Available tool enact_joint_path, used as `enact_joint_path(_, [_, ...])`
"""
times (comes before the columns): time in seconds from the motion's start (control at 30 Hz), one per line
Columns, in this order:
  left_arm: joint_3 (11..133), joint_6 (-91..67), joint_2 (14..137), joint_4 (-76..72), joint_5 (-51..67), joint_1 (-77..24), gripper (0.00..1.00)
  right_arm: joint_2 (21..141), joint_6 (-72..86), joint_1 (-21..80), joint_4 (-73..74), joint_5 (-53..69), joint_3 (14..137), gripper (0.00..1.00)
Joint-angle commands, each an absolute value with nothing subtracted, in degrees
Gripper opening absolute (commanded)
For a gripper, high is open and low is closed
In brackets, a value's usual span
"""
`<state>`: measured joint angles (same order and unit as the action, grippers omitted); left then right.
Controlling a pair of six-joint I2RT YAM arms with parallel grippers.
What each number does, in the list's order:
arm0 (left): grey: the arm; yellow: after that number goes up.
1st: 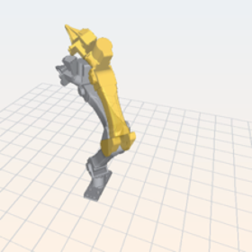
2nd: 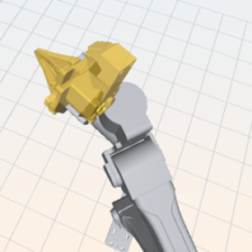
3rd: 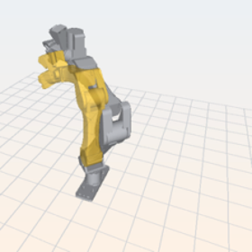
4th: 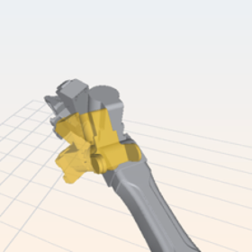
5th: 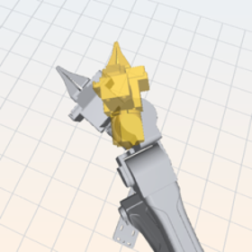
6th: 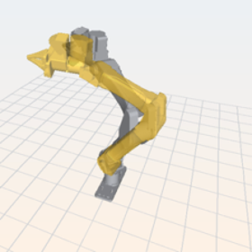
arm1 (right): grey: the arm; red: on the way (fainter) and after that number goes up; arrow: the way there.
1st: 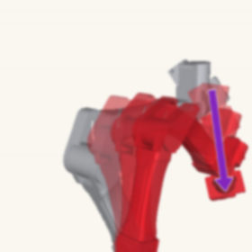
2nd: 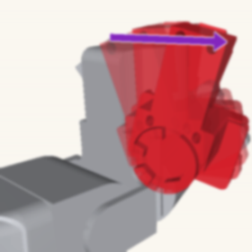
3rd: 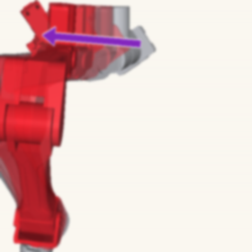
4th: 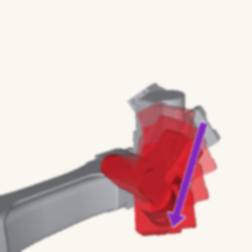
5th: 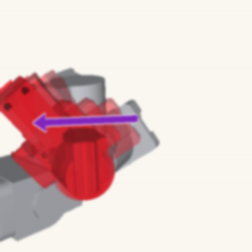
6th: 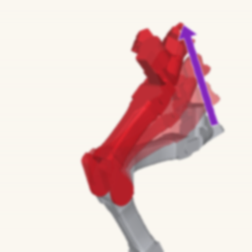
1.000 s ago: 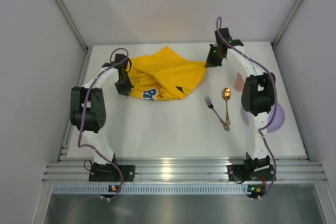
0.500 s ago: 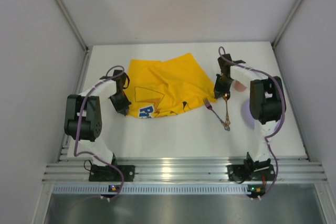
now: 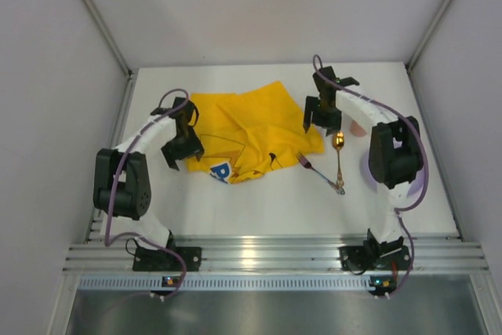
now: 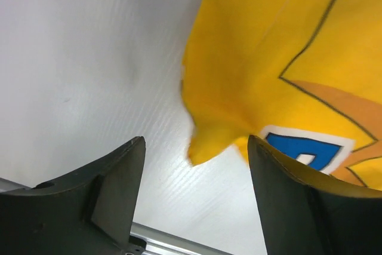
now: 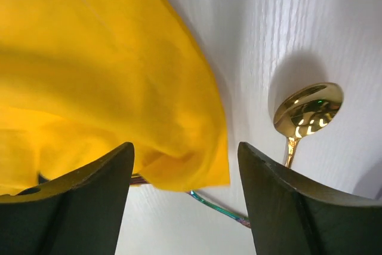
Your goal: Set the dinner table for one person
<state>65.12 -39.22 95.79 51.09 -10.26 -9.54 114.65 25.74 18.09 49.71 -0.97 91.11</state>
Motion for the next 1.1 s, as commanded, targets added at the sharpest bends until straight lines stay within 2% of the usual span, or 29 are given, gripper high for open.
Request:
enact_joint_path(0.0, [74.94, -36.74, 96.93, 53.17, -15.02, -9.49, 0.75, 109.77, 23.12, 17.84, 52.03, -6.06, 100.97, 0.71])
enact_joint_path(0.13, [83.74, -35.77, 101.59, 54.22, -17.31, -9.40, 0.71, 114.68, 22.68, 17.58, 51.07, 1.64, 112.64, 0.60])
enact_joint_path(0.2, [88.30, -35.86, 103.35, 54.32, -18.71, -9.40, 0.70, 119.34, 23.55, 17.58, 50.98, 6.91, 116.79, 0.60])
enact_joint_path(0.33, [92.98, -34.37, 107.22, 52.21, -18.55, -8.62, 0.72, 126.81, 26.01, 17.67, 49.66, 10.72, 127.23, 0.66])
enact_joint_path(0.4, [95.17, -33.06, 111.24, 51.42, -16.02, -8.00, 0.70, 130.94, 28.12, 17.49, 46.52, 15.00, 129.89, 0.61])
enact_joint_path(0.43, [95.79, -32.79, 112.49, 50.89, -15.30, -7.65, 0.68, 132.35, 29.08, 17.58, 45.54, 16.60, 132.08, 0.48])
enact_joint_path(0.5, [97.29, -31.82, 115.74, 48.53, -13.37, -7.47, 0.66, 135.96, 32.59, 17.58, 41.77, 21.08, 133.76, 0.34])
enact_joint_path(0.53, [97.64, -31.56, 116.62, 47.56, -12.84, -7.47, 0.66, 136.75, 33.83, 17.75, 40.44, 21.79, 134.03, 0.22])
enact_joint_path(0.6, [99.30, -31.20, 119.35, 45.80, -11.17, -7.38, 0.65, 138.95, 36.47, 18.37, 37.72, 22.59, 133.94, 0.12])
enact_joint_path(0.63, [100.01, -31.11, 120.23, 45.36, -9.68, -7.38, 0.64, 140.26, 37.61, 18.72, 37.18, 22.50, 133.86, 0.01])
enact_joint_path(0.8, [104.06, -30.41, 124.97, 44.73, -8.00, -7.38, 0.61, 143.70, 39.72, 19.69, 35.77, 21.27, 134.03, 0.00])
enact_joint_path(1.07, [106.79, -29.62, 130.60, 49.74, -12.12, -6.94, 0.53, 145.99, 38.32, 19.34, 37.79, 14.43, 130.96, 0.00])
